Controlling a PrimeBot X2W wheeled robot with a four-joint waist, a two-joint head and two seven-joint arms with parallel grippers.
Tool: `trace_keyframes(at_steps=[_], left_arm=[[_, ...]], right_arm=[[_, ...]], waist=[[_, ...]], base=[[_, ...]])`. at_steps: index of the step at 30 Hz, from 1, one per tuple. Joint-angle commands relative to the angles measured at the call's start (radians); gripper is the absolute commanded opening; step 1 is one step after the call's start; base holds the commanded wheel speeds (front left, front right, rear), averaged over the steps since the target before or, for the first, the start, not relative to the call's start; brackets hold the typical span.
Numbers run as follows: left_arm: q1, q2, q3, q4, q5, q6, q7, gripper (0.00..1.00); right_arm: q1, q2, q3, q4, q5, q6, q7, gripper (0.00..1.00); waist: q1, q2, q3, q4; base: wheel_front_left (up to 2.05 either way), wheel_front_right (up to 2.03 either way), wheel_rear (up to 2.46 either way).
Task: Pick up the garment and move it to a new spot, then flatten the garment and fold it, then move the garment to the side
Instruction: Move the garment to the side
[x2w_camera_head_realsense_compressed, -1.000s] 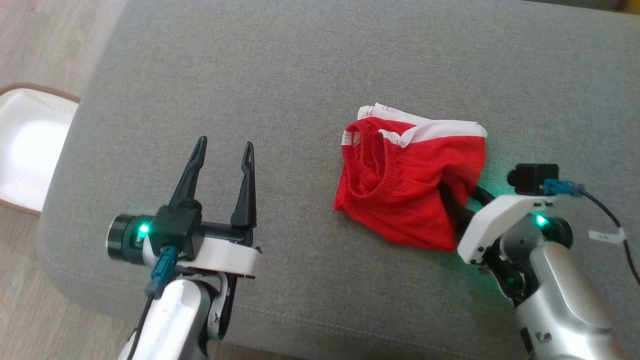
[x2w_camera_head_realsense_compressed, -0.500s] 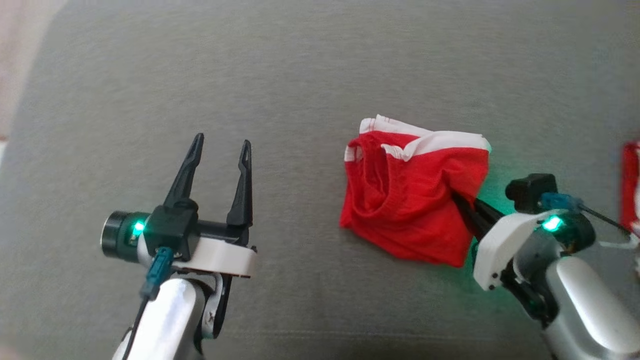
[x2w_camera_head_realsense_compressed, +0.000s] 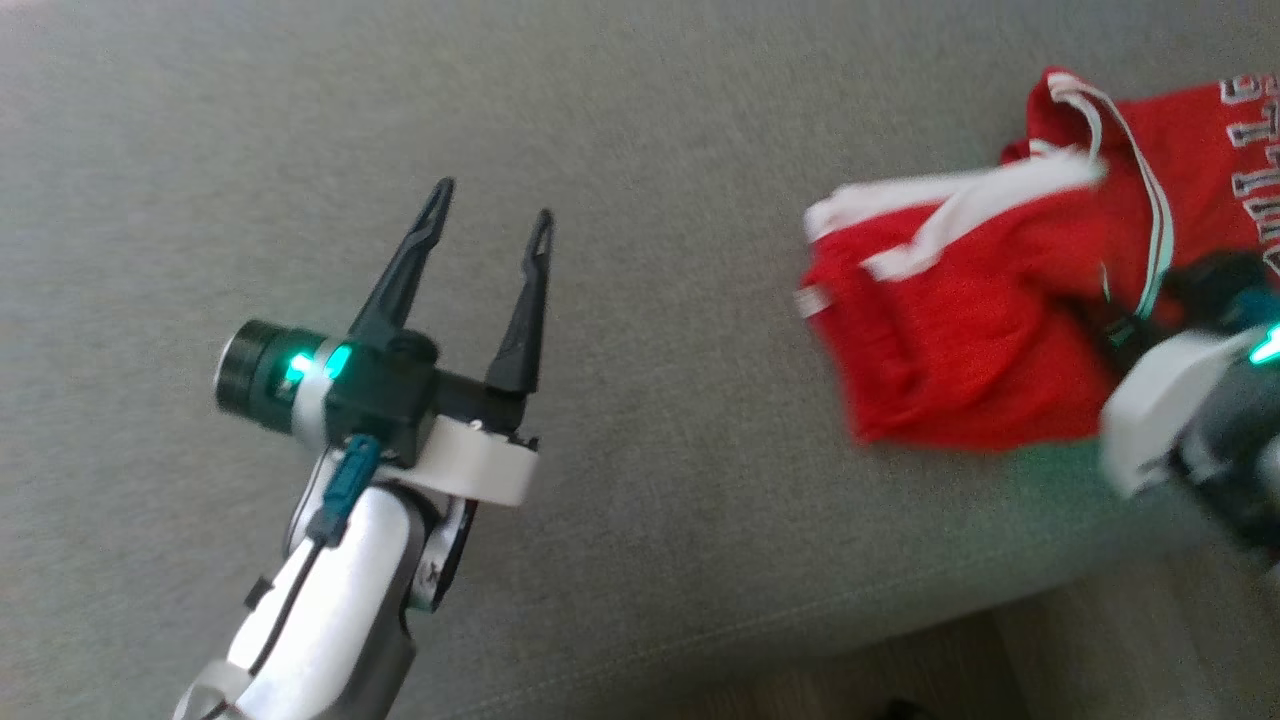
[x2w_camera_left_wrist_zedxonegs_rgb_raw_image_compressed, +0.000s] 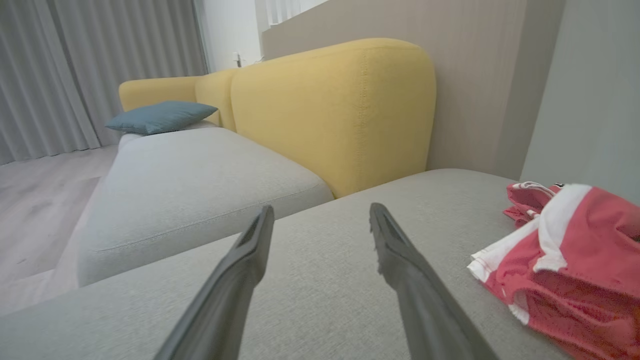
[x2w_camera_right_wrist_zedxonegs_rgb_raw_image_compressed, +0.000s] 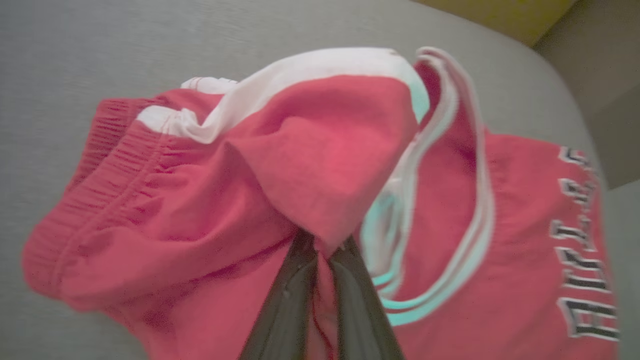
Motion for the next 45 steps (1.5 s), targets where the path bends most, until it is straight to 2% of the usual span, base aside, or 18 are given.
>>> trace_keyframes(at_steps=[1, 4, 6, 13, 16, 17, 18, 20, 21, 27, 31, 34, 37, 42, 45], left_arm=[[-0.031, 0.016, 0.028, -0.025, 0.008, -0.004, 0.002, 1.0], [-0.057, 0.012, 0.013, -0.02, 0.015, -0.015, 0.005, 1.0], [-0.072, 0.012, 0.007, -0.018, 0.02, -0.018, 0.006, 1.0], [-0.132, 0.003, -0.021, -0.022, 0.04, -0.033, 0.014, 1.0], [-0.162, -0.003, -0.04, -0.021, 0.048, -0.048, 0.014, 1.0], [-0.17, -0.006, -0.046, -0.019, 0.051, -0.052, 0.013, 1.0], [-0.178, -0.009, -0.052, -0.017, 0.053, -0.055, 0.013, 1.0], [-0.191, -0.015, -0.061, -0.012, 0.055, -0.06, 0.011, 1.0], [-0.197, -0.017, -0.065, -0.009, 0.056, -0.062, 0.01, 1.0], [-0.213, -0.028, -0.076, 0.011, 0.05, -0.068, 0.0, 1.0], [-0.202, -0.032, -0.072, 0.025, 0.039, -0.06, -0.007, 1.0], [-0.178, -0.034, -0.066, 0.035, 0.027, -0.051, -0.011, 1.0], [-0.142, -0.032, -0.055, 0.04, 0.011, -0.037, -0.013, 1.0], [-0.071, -0.024, -0.032, 0.04, -0.017, -0.012, -0.014, 1.0], [-0.021, -0.019, -0.012, 0.034, -0.036, 0.01, -0.014, 1.0]], right_arm=[[-0.027, -0.046, -0.007, -0.021, -0.012, -0.001, -0.012, 0.0], [-0.07, -0.101, -0.041, 0.017, -0.027, -0.001, -0.048, 0.0], [-0.099, -0.113, -0.078, 0.047, -0.029, -0.001, -0.06, 0.0], [-0.178, -0.129, -0.185, 0.177, -0.07, -0.001, -0.091, 0.0], [-0.203, -0.111, -0.229, 0.237, -0.098, -0.001, -0.103, 0.0], [-0.21, -0.1, -0.249, 0.257, -0.111, -0.001, -0.107, 0.09], [-0.218, -0.091, -0.273, 0.278, -0.132, -0.001, -0.114, 0.47], [-0.232, -0.065, -0.318, 0.315, -0.174, -0.001, -0.132, 0.88], [-0.24, -0.056, -0.341, 0.326, -0.205, -0.001, -0.158, 1.0], [-0.238, 0.034, -0.481, 0.405, -0.317, -0.001, -0.215, 1.0], [-0.19, 0.1, -0.574, 0.373, -0.316, -0.001, -0.279, 1.0], [-0.122, 0.166, -0.632, 0.284, -0.297, -0.001, -0.345, 1.0], [-0.024, 0.247, -0.645, 0.151, -0.282, -0.001, -0.378, 1.0], [0.133, 0.372, -0.583, -0.085, -0.261, -0.001, -0.37, 1.0], [0.197, 0.422, -0.533, -0.187, -0.25, -0.001, -0.353, 1.0]], waist=[[0.0, 0.0, 0.042, -0.034], [0.0, 0.0, 0.063, -0.042], [0.0, 0.0, 0.077, -0.046], [0.0, 0.0, 0.14, -0.041], [0.0, 0.0, 0.166, -0.032], [0.0, 0.0, 0.172, -0.03], [0.0, 0.0, 0.178, -0.027], [0.0, 0.0, 0.189, -0.02], [0.0, 0.0, 0.193, -0.016], [0.0, 0.0, 0.194, 0.008], [0.0, 0.0, 0.165, 0.03], [0.0, 0.0, 0.125, 0.047], [0.0, 0.0, 0.075, 0.061], [0.0, 0.0, -0.004, 0.089], [0.0, 0.0, -0.044, 0.111]], base=[[0.0, 0.0, 0.0], [0.0, 0.0, 0.0], [0.0, 0.0, 0.0], [0.0, 0.0, 0.0], [0.0, 0.0, 0.0], [0.0, 0.0, 0.0], [0.0, 0.0, 0.0], [0.0, 0.0, 0.0], [0.0, 0.0, 0.0], [0.0, 0.0, 0.0], [0.0, 0.0, 0.0], [0.0, 0.0, 0.0], [0.0, 0.0, 0.0], [0.0, 0.0, 0.0], [0.0, 0.0, 0.0]])
